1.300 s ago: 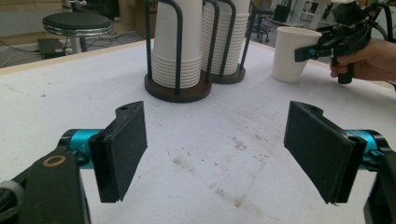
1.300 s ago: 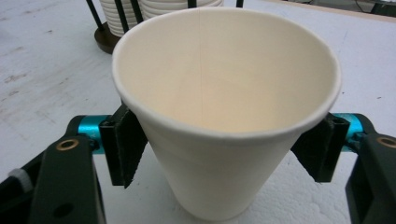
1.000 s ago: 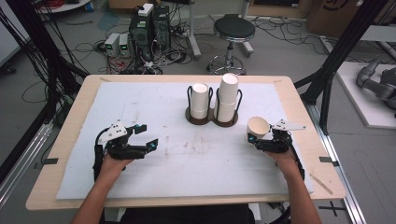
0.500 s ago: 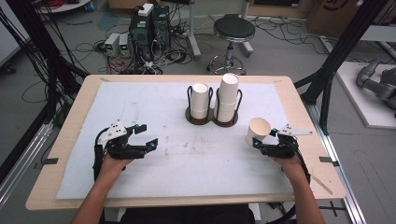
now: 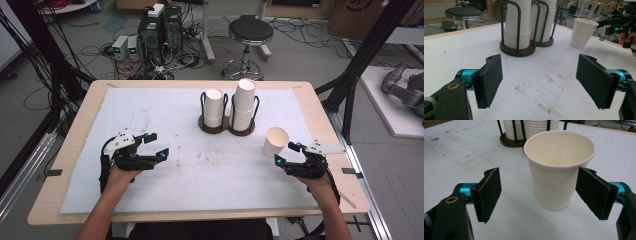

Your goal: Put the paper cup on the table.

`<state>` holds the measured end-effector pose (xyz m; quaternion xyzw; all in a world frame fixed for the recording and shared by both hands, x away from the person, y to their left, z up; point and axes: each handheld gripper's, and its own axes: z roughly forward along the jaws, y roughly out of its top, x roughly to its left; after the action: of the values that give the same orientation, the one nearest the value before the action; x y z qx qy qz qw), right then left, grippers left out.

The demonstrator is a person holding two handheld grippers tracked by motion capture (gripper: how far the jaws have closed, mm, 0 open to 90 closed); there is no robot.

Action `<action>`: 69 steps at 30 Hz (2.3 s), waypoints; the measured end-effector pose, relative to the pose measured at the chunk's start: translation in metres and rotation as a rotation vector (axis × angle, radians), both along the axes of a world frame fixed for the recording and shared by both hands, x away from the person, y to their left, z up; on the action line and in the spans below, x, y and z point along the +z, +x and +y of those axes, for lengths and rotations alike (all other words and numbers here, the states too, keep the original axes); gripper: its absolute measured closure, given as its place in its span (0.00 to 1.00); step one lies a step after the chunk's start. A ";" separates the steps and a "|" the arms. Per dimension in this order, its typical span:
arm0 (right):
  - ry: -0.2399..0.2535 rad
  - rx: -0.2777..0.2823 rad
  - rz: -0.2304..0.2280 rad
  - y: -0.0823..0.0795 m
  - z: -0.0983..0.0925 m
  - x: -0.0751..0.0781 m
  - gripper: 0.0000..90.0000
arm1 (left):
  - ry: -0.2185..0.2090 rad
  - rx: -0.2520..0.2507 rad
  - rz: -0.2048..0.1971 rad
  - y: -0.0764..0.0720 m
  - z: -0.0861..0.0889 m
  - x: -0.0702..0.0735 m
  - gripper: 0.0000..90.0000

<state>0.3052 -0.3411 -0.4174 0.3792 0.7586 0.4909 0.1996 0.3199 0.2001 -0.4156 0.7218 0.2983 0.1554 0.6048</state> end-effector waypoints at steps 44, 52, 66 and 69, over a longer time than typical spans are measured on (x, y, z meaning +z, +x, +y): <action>0.048 0.214 -0.082 0.003 0.071 0.021 0.24 | -0.032 -0.019 -0.026 -0.005 -0.006 0.007 0.23; 0.039 0.218 -0.085 0.000 0.077 0.022 0.24 | -0.039 -0.008 -0.027 -0.012 0.000 0.007 0.23; 0.030 0.224 -0.083 0.002 0.079 0.020 0.24 | -0.042 0.001 -0.027 -0.012 0.002 0.005 0.23; 0.028 0.221 -0.084 0.001 0.078 0.020 0.24 | -0.042 0.001 -0.024 -0.012 0.002 0.005 0.23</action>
<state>0.3060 -0.2627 -0.3972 0.2751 0.7797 0.5359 0.1709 0.3083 0.2022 -0.4105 0.7070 0.2946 0.1577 0.6233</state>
